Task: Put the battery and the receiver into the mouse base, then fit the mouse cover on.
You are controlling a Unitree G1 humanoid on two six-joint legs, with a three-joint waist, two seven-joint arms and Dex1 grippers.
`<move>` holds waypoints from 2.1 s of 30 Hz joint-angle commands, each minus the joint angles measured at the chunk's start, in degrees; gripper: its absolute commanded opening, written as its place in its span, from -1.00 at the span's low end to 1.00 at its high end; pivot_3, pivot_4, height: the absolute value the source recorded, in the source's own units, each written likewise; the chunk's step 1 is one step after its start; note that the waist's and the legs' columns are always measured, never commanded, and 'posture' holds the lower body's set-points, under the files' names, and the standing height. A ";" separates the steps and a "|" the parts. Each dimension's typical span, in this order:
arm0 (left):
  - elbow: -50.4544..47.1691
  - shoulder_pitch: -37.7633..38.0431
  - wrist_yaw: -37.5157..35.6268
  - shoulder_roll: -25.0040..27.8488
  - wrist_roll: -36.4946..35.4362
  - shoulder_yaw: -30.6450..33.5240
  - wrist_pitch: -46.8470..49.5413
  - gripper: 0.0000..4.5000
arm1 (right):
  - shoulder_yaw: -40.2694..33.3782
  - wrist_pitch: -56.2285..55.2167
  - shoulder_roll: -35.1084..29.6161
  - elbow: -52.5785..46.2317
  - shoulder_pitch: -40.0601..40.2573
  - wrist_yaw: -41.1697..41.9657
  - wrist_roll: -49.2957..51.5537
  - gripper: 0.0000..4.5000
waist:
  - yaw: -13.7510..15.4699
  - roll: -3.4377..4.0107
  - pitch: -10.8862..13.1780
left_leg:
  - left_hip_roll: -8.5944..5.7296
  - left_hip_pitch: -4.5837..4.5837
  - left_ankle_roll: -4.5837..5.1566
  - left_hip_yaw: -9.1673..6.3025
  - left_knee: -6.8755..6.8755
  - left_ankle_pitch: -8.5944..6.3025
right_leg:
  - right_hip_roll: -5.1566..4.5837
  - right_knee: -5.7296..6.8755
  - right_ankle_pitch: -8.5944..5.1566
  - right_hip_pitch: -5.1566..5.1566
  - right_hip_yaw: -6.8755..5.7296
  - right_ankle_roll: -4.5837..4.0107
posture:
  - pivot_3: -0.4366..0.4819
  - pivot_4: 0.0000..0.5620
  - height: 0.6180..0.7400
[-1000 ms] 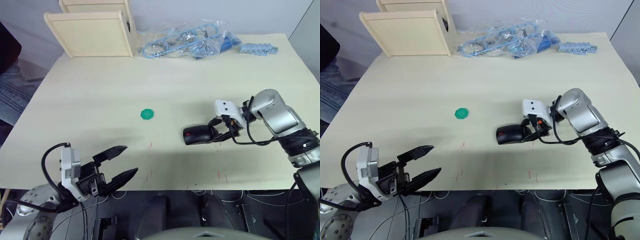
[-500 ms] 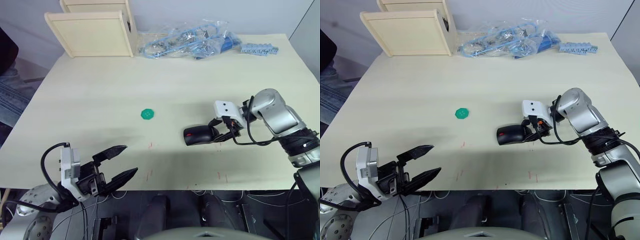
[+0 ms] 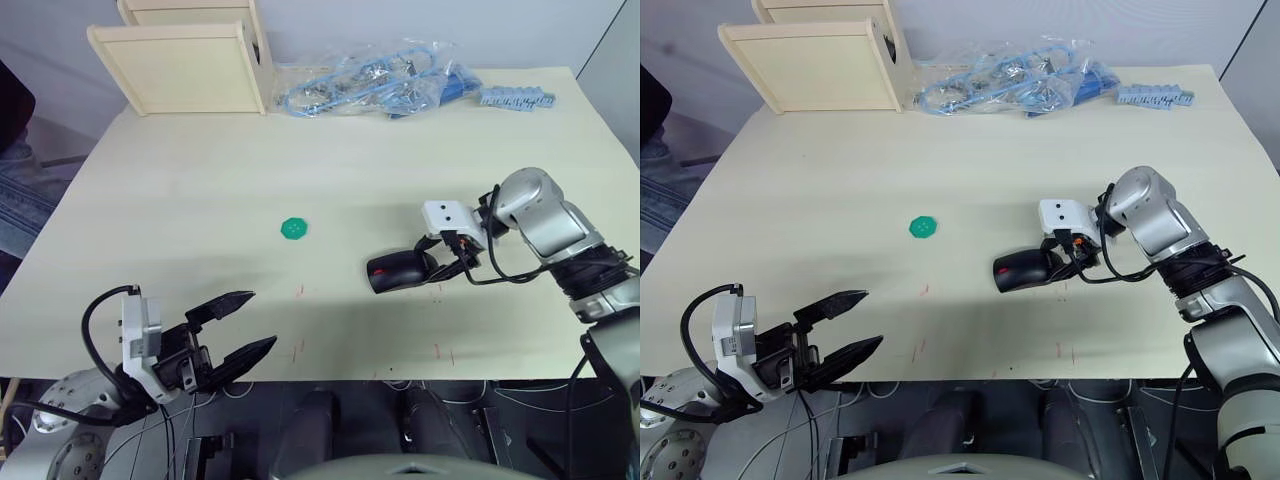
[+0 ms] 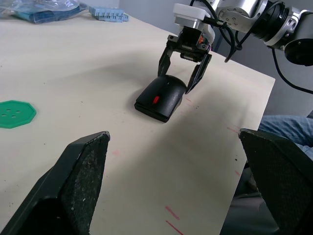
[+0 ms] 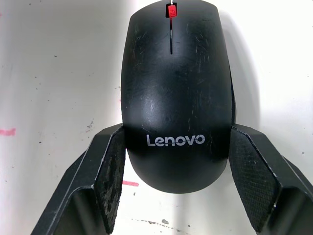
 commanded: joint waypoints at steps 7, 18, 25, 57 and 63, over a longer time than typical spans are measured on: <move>-2.14 0.24 0.61 0.22 -0.35 0.40 -0.50 1.00 | 0.02 -1.91 1.08 0.95 -2.30 1.24 -0.94 0.36 | -0.05 0.00 0.00 | 0.00 0.00 0.00 0.00 0.00 0.00 | 0.00 0.00 0.00 -0.01 0.00 -0.01 | -0.05 -0.47 1.00; -2.34 -0.11 1.02 0.29 -0.06 -0.02 -0.50 1.00 | 0.11 -0.87 1.55 -0.23 -1.70 0.48 -1.65 0.36 | -0.18 0.00 0.00 | 0.01 0.01 -0.01 0.00 -0.01 0.00 | 0.01 0.01 0.01 -0.01 0.00 -0.02 | -0.05 -0.47 1.00; -2.34 -0.40 0.99 0.45 0.10 -0.18 -0.43 1.00 | 0.56 1.52 1.94 -2.78 -0.39 -0.36 -2.27 0.36 | -0.30 0.00 0.00 | 0.02 0.02 -0.01 0.00 -0.01 0.00 | 0.02 0.01 0.02 -0.02 0.00 -0.04 | -0.05 -0.47 1.00; -2.06 -0.10 0.52 0.04 1.12 -0.41 -1.13 1.00 | 0.74 -1.40 2.84 -2.02 -0.72 0.00 -2.59 0.36 | -1.12 0.01 0.00 | 0.03 0.00 -0.01 0.01 -0.03 0.00 | 0.02 0.03 0.03 -0.07 0.02 -0.05 | -0.05 -0.47 1.00; -1.77 -0.37 0.40 0.08 1.28 -0.66 -1.16 1.00 | 1.30 -2.21 3.62 0.24 -2.24 0.65 -3.14 0.36 | -1.29 0.00 0.00 | 0.03 0.00 -0.01 0.01 -0.03 0.00 | 0.02 0.04 0.04 -0.08 0.03 -0.05 | -0.05 -0.47 1.00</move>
